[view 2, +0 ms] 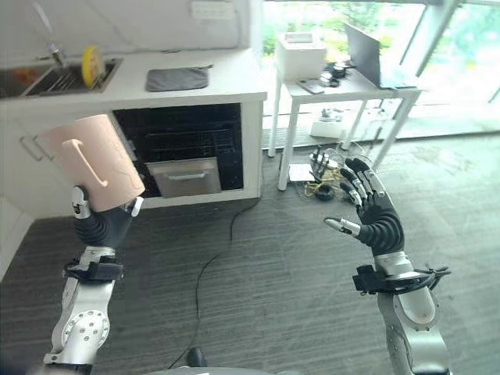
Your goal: Place the dishes in the dishwasher.
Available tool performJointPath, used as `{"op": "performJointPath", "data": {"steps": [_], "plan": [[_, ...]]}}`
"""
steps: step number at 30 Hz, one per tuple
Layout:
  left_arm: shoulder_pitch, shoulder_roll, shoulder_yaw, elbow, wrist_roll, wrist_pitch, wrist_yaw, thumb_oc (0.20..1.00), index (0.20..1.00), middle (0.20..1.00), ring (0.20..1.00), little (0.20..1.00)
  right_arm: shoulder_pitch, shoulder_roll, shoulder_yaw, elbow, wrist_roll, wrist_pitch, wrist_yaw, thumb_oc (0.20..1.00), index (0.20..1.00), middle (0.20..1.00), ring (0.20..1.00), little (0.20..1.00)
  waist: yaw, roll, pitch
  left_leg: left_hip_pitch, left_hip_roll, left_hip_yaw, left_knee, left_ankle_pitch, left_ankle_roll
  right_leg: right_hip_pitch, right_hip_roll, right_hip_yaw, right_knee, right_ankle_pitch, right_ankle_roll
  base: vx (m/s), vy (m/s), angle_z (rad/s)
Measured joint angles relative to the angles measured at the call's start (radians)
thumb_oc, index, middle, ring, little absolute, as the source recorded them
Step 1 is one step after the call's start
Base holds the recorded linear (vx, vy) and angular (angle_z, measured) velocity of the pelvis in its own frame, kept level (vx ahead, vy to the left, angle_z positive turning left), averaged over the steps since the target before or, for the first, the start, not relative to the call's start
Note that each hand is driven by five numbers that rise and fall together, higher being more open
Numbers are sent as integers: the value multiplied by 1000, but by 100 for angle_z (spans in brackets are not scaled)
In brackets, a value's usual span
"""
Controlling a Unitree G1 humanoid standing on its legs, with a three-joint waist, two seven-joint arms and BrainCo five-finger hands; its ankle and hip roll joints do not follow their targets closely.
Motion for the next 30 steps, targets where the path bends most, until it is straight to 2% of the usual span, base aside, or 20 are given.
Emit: {"op": "performJointPath", "data": {"steps": [2, 7, 9, 11, 12, 13, 15, 16, 17, 18, 19, 20, 21, 23, 25, 26, 27, 28, 29, 30], "plan": [[-15, 17, 14, -2, -8, -22, -15, 200, 200, 200, 200, 200, -26, -6, -9, -1, 0, 0, 1, 1000, 1000, 1000, 1000, 1000, 16, -15, -4, 30, -39, 20, 3, -54, -24, 45, -37, -13, -55, 11, 16, 329, 494, -20], [-125, 17, 18, -3, -6, 0, -6, 200, 200, 200, 200, 200, -23, -18, -35, -55, 0, 19, -26, 1000, 1000, 1000, 1000, 1000, 43, -71, 25, 6, -116, 51, 32, -115, 14, 45, -118, -28, -54, 24, 29, 337, 482, -3], [-152, -5, 5, 5, -3, 36, -5, 200, 200, 200, 200, 200, -16, 1, -30, -64, -3, 22, -47, 1000, 1000, 1000, 1000, 1000, 44, -67, 27, 4, -125, -1, 44, -132, 30, 10, -137, -90, 67, 35, 26, 287, 447, 60], [-139, -2, 16, -7, -2, 66, 5, 200, 200, 200, 200, 200, -21, 6, -21, -93, -12, 33, -69, 1000, 1000, 1000, 1000, 1000, 77, -59, 27, 34, -148, -10, 23, -147, 55, -35, -174, -90, 204, 62, 35, 345, 485, 37], [-134, -1, 21, -26, -2, 83, 16, 200, 200, 200, 200, 200, -21, 14, -16, -126, -21, 40, -79, 1000, 1000, 1000, 1000, 1000, 88, -35, 26, 75, -174, -37, 0, -147, 84, -103, -213, -68, 375, 120, 37, 347, 460, 48], [-130, -1, 21, -42, 0, 88, 17, 200, 200, 200, 200, 200, -19, 20, -2, -124, -37, 43, -81, 1000, 1000, 1000, 1000, 1000, 89, -24, 22, 81, -186, -48, -1, -148, 105, -162, -222, -59, 455, 106, 41, 294, 329, 47], [-129, -4, 25, -65, 21, 94, 30, 200, 200, 200, 200, 200, -20, 19, 50, -125, -52, 46, -80, 1000, 1000, 1000, 1000, 1000, 90, -7, 30, 86, -191, -61, -14, -151, 109, -282, -195, -52, 533, 49, 32, 207, 98, 24], [-131, -3, 22, -66, 37, 105, 35, 200, 200, 200, 200, 200, -19, 7, 58, -121, -51, 55, -80, 1000, 1000, 1000, 1000, 1000, 86, 15, 37, 94, -178, -66, -18, -155, 102, -319, -126, -47, 472, 7, 5, 283, -23, 19], [-129, -3, 19, -65, 36, 113, 40, 200, 200, 200, 200, 200, -22, -23, 47, -111, -51, 59, -82, 1000, 1000, 1000, 1000, 1000, 86, 40, 45, 110, -155, -73, -14, -177, 62, -337, 23, -92, 249, 10, -55, 406, -140, 15], [-125, -8, 20, -62, 36, 114, 41, 200, 200, 200, 200, 200, -21, -21, 49, -96, -51, 59, -81, 1000, 1000, 1000, 1000, 1000, 86, 48, 49, 110, -145, -72, 15, -227, -51, -349, 83, -133, 144, 36, -94, 516, -230, 49], [-147, 21, 26, -51, 37, 108, 41, 200, 200, 200, 200, 200, -32, -28, 40, -76, -47, 53, -80, 1000, 1000, 1000, 1000, 1000, 45, -46, 52, 43, -110, -50, 237, -380, 44, -419, 6, -83, 3, 74, -14, 493, -279, 46], [-140, 13, 29, -38, 37, 108, 43, 200, 200, 200, 200, 200, -38, -23, 38, -54, -47, 54, -77, 1000, 1000, 1000, 1000, 1000, 39, -80, 60, 70, -165, -54, 228, -378, 51, -443, -43, 2, -63, 138, 10, 547, -350, 85], [-124, -18, 11, -10, 39, 117, 48, 200, 200, 200, 200, 200, -24, -6, 39, -47, -47, 57, -80, 1000, 1000, 1000, 1000, 1000, 5, -46, 66, 147, -168, -91, 152, -357, 53, -466, -31, 79, -163, 224, -24, 416, -323, 53], [-120, -17, -4, -1, 38, 117, 44, 200, 200, 200, 200, 200, -26, -4, 48, -48, -47, 54, -78, 1000, 1000, 1000, 1000, 1000, -2, -26, 66, 219, -169, -106, 92, -355, 50, -485, -29, 72, -182, 248, -31, 346, -353, 51], [-125, -9, -2, -5, 38, 108, 40, 200, 200, 200, 200, 200, -63, -24, 45, -42, -30, 40, -81, 1000, 1000, 1000, 1000, 1000, -13, 1, 58, 343, -141, -122, 21, -377, -16, -420, 30, -39, -129, 265, -68, 601, -634, 49], [-129, -17, -5, -7, 36, 107, 42, 200, 200, 200, 200, 200, -103, -38, 44, -34, -30, 41, -80, 1000, 1000, 1000, 1000, 1000, -18, 36, 56, 386, -96, -125, 22, -386, -87, -389, 66, -31, -115, 358, -124, 688, -787, 19], [-142, -40, -20, -23, 36, 107, 50, 200, 200, 200, 200, 200, -121, -38, 27, -12, -30, 55, -87, 1000, 1000, 1000, 1000, 1000, -10, 57, 55, 395, -56, -76, 79, -325, -168, -384, 101, -43, -30, 289, -157, 433, -612, -22], [-134, -34, -17, -68, 36, 104, 50, 200, 200, 200, 200, 200, -122, -45, 14, -13, -29, 55, -84, 1000, 1000, 1000, 1000, 1000, -11, 41, 53, 330, -20, -51, 262, -269, -206, -350, 130, -32, -33, 237, -198, 445, -631, -81], [-116, -38, 8, -100, 36, 101, 50, 200, 200, 200, 200, 200, -115, -41, 8, -16, -28, 55, -78, 1000, 1000, 1000, 1000, 1000, 2, 26, 53, 245, 26, -26, 497, -191, -195, -303, 155, 17, -64, 215, -212, 346, -477, -94], [-106, -37, 15, -105, 36, 100, 49, 200, 200, 200, 200, 200, -112, -41, 9, -17, -28, 54, -78, 1000, 1000, 1000, 1000, 1000, 3, 21, 53, 215, 51, -34, 582, -193, -193, -275, 164, 29, -85, 206, -221, 261, -308, -78]]}}
